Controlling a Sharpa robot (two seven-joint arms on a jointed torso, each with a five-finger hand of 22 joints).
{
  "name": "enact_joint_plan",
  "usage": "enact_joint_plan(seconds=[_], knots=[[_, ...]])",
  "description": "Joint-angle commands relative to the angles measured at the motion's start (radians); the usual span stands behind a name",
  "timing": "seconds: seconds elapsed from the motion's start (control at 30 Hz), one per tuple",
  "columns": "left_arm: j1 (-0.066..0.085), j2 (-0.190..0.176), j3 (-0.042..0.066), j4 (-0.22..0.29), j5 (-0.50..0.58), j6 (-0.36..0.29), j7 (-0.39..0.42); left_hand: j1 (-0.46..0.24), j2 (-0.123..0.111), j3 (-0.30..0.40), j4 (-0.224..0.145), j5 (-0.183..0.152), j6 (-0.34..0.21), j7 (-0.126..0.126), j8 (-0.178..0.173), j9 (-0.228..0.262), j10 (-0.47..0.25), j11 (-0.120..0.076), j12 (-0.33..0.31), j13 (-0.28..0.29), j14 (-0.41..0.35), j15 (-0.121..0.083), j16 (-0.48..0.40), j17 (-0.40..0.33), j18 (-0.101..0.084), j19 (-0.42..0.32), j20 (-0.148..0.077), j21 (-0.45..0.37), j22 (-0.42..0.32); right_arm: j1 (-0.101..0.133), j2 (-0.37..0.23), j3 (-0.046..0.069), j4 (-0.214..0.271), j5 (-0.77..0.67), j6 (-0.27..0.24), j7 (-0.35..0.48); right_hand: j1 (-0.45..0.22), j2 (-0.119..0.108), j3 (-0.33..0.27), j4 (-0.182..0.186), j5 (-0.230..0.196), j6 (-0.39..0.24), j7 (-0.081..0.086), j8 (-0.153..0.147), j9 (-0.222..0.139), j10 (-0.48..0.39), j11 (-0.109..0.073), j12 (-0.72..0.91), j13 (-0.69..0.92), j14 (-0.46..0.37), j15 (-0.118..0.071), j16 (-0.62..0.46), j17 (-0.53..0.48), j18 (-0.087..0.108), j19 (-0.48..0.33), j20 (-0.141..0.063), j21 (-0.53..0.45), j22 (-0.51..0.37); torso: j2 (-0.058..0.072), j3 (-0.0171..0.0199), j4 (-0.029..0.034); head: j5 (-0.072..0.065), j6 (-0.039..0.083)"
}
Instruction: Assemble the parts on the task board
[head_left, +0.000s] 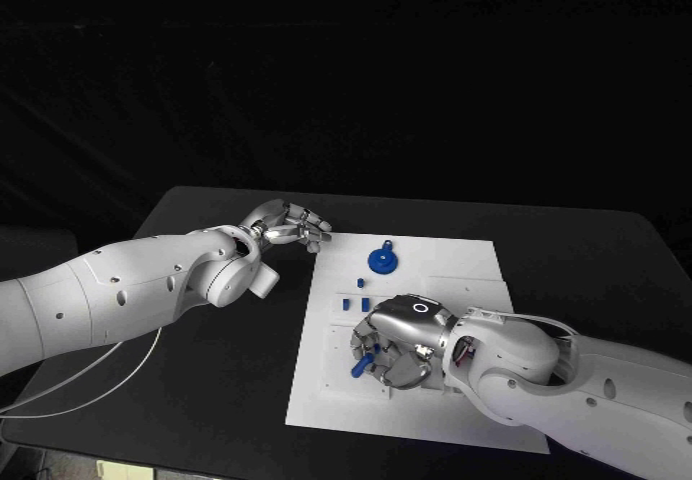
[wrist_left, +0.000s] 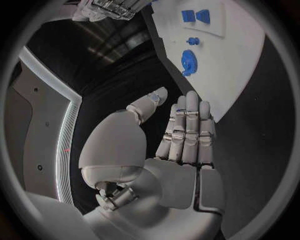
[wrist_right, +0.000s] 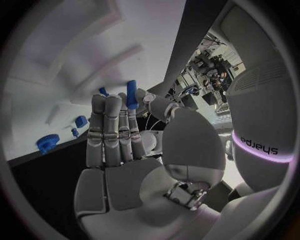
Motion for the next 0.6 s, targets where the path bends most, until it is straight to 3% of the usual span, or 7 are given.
enact_joint_plan(seconds=[0.03,0.33,0.4,0.57,0.6], knots=[[0.001,0.001,0.001,0.001,0.003,0.012,0.010,-0.007,0.002,-0.006,0.002,0.003,-0.007,-0.003,-0.004,-0.001,-0.005,0.001,-0.003,0.001,0.002,0.003,-0.005,0.001,0.004,0.003,0.000,-0.007,0.002,-0.001,-0.002,0.001,0.004,-0.021,0.017,-0.004,-0.003,0.010,0.002,-0.007,0.004,0.007,-0.001,0.003,0.003,0.003,-0.003,0.005,0.000,-0.003,-0.007,-0.001,0.002,0.012,-0.002,-0.004,0.004,0.022,0.000,-0.0005,0.0003,0.000,0.000],[0.001,0.001,0.001,0.001,0.003,0.011,0.010,-0.007,0.001,-0.006,0.002,0.003,-0.007,-0.003,-0.004,-0.001,-0.005,0.001,-0.004,0.001,0.002,0.003,-0.006,0.002,0.004,0.003,0.000,-0.007,0.002,-0.001,0.016,0.002,0.004,-0.060,0.020,-0.013,-0.006,0.008,0.003,-0.010,0.009,0.009,-0.001,0.002,0.004,0.003,-0.003,0.004,0.003,-0.001,-0.007,-0.001,0.003,0.012,-0.004,-0.003,0.005,0.022,0.000,-0.0012,0.0005,0.000,0.002],[0.001,0.002,0.001,0.000,0.003,0.012,0.011,-0.007,0.001,-0.006,0.002,0.003,-0.007,-0.003,-0.004,-0.001,-0.005,0.001,-0.004,0.001,0.002,0.003,-0.006,0.002,0.004,0.002,0.000,-0.007,0.002,-0.001,0.023,0.002,0.003,-0.066,0.026,-0.015,-0.027,0.013,-0.013,-0.029,0.068,0.016,-0.003,-0.001,0.010,0.008,-0.004,0.003,0.012,0.002,-0.008,-0.002,0.010,0.012,-0.004,-0.004,0.015,0.022,0.000,-0.0011,0.0004,0.001,0.003],[0.001,0.002,0.001,0.001,0.004,0.012,0.010,-0.007,0.001,-0.006,0.002,0.003,-0.007,-0.003,-0.004,-0.001,-0.005,0.001,-0.004,0.001,0.002,0.003,-0.006,0.003,0.004,0.002,0.000,-0.007,0.002,0.000,0.038,0.002,-0.004,-0.100,0.042,-0.020,-0.040,0.014,-0.023,-0.044,0.111,0.021,-0.004,-0.007,0.016,0.010,-0.005,-0.001,0.022,0.005,-0.009,-0.004,0.017,0.012,-0.007,-0.004,0.023,0.021,0.000,-0.0015,0.0010,0.001,0.002],[0.001,0.002,0.001,0.002,0.005,0.012,0.010,-0.008,0.002,-0.006,0.003,0.002,-0.007,-0.003,-0.004,-0.001,-0.005,0.002,-0.004,0.001,0.002,0.003,-0.007,0.003,0.004,0.003,0.001,-0.008,0.002,0.000,0.041,0.002,-0.007,-0.110,0.045,-0.020,-0.051,0.014,-0.038,-0.052,0.167,0.024,-0.005,-0.009,0.020,0.012,-0.005,-0.003,0.027,0.006,-0.010,-0.004,0.021,0.012,-0.007,-0.004,0.028,0.021,0.000,-0.0015,0.0007,0.001,0.001]])
